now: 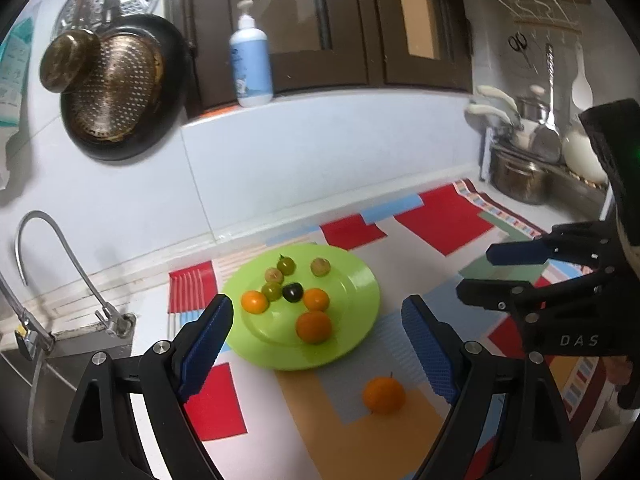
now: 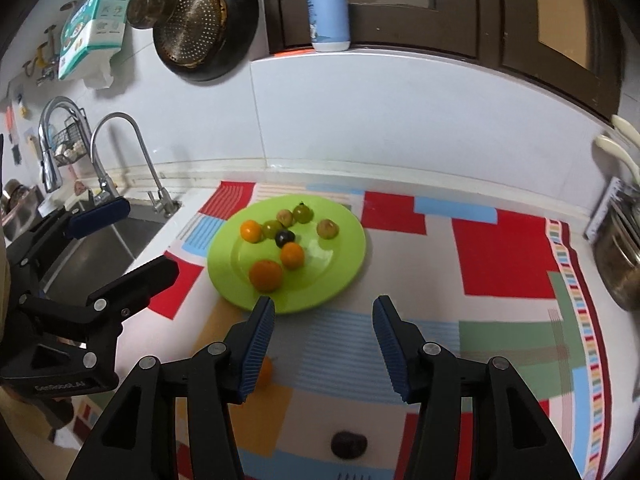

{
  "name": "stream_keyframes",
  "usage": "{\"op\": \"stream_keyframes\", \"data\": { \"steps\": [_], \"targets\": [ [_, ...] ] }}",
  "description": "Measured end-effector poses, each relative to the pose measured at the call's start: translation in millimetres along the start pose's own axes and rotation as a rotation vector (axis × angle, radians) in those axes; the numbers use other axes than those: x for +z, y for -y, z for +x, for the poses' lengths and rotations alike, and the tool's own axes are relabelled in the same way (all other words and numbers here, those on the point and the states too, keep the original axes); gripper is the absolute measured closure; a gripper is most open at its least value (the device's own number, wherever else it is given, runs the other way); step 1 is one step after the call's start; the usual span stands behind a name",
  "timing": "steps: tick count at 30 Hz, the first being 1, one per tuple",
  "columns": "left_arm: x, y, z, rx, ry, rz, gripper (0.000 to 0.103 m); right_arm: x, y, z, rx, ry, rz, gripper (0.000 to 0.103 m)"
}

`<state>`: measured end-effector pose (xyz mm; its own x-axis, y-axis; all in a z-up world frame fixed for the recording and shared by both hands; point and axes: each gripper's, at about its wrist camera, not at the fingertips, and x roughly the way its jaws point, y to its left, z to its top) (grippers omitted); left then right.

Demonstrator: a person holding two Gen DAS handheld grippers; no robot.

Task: Organize fruits
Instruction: 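Move both tools back toward the last orange and dark fruit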

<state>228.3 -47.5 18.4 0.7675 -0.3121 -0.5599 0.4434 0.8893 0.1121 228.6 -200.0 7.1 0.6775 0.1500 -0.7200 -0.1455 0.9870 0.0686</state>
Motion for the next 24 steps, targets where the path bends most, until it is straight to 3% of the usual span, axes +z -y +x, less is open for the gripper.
{"op": "stream_keyframes", "data": {
  "steps": [13,24],
  "targets": [
    [-31.6,24.7,21.9,-0.045,-0.102,0.087,0.016,-42.3,15.3,9.8,-0.055,-0.162,0.075,0.051],
    [-53.5,37.9,51.0,-0.107,-0.21,0.116,0.017,-72.6,27.4,32.0,-0.04,-0.29,0.146,0.051]
  ]
}}
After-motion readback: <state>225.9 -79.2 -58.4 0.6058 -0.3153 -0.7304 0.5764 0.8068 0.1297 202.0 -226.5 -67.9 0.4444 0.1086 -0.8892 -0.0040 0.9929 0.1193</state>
